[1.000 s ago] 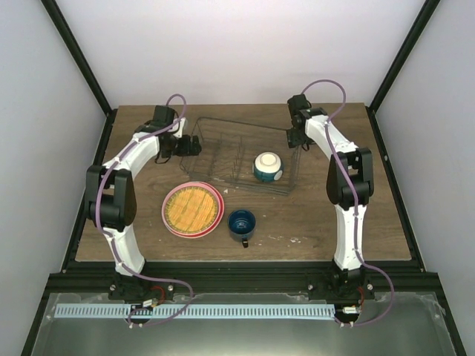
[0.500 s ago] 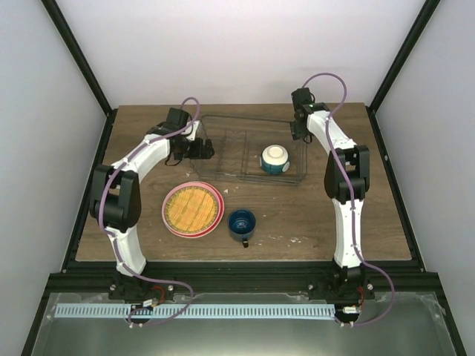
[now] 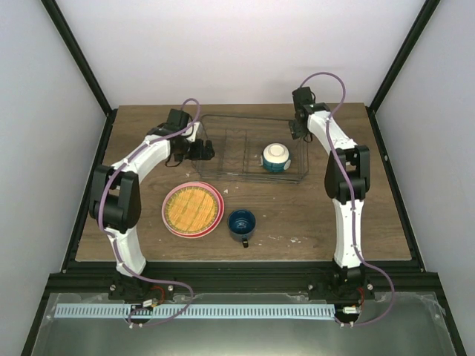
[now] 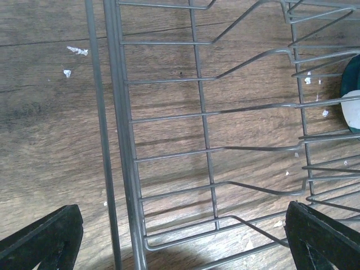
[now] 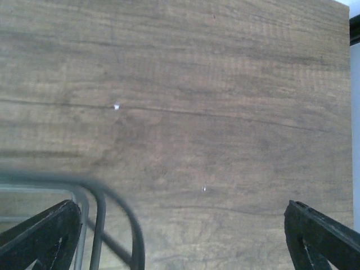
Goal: Load the mixed dishes into the dish rack
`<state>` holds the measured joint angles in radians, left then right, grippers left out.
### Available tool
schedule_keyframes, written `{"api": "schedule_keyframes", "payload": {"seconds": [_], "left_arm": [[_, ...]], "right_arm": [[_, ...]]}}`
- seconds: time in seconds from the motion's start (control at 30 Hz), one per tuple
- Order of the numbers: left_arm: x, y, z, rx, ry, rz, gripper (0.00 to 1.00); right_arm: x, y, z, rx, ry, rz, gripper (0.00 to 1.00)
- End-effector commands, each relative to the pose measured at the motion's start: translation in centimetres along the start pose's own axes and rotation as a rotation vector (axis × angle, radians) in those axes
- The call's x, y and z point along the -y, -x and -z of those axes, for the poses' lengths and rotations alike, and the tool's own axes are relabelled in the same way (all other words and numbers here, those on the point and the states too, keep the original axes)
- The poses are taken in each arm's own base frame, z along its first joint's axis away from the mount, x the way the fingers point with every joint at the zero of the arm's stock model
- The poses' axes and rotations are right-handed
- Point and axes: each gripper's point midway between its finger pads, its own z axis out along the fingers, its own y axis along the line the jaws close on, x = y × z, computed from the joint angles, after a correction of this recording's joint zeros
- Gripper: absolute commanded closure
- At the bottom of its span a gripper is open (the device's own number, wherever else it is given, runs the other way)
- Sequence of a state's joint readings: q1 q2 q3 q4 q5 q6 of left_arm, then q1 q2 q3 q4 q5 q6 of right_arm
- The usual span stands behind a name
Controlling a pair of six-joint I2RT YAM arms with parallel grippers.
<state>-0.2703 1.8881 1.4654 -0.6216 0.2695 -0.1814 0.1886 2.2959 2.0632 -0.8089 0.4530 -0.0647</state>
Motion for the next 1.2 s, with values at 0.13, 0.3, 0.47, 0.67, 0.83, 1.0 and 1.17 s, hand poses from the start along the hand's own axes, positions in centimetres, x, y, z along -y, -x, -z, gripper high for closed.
{"api": "schedule_keyframes", "payload": {"seconds": [0.13,0.3,0.47,0.67,0.83,1.0,1.17], "left_arm": [[0.8,1.4,3.4,0.069,0.02,-0.019,0.0],[0.3,1.9,5.5,0.11,0.067,-0.023,0.0],[-0.2,3.2,8.9,0.192,0.089,-0.018,0.0],[2.2,4.6,9.6,0.21,-0.005,-0.041,0.0],[4.7,5.1,9.1,0.222,-0.082,-0.062,0.0],[6.1,4.9,7.8,0.203,-0.153,-0.058,0.0],[6.2,4.0,6.0,0.155,-0.177,-0.051,0.0]], "right_arm": [[-0.7,1.6,7.8,0.105,0.055,0.023,0.0],[0.1,2.1,12.3,0.133,0.055,0.006,0.0],[-0.4,2.3,16.0,0.152,0.109,0.002,0.0],[-7.1,0.6,16.2,0.118,0.198,0.137,0.0],[-12.0,-0.1,16.3,0.126,0.262,0.215,0.0],[-13.8,-0.9,15.8,0.105,0.272,0.254,0.0],[-13.9,-1.9,14.6,0.066,0.247,0.277,0.0]]}}
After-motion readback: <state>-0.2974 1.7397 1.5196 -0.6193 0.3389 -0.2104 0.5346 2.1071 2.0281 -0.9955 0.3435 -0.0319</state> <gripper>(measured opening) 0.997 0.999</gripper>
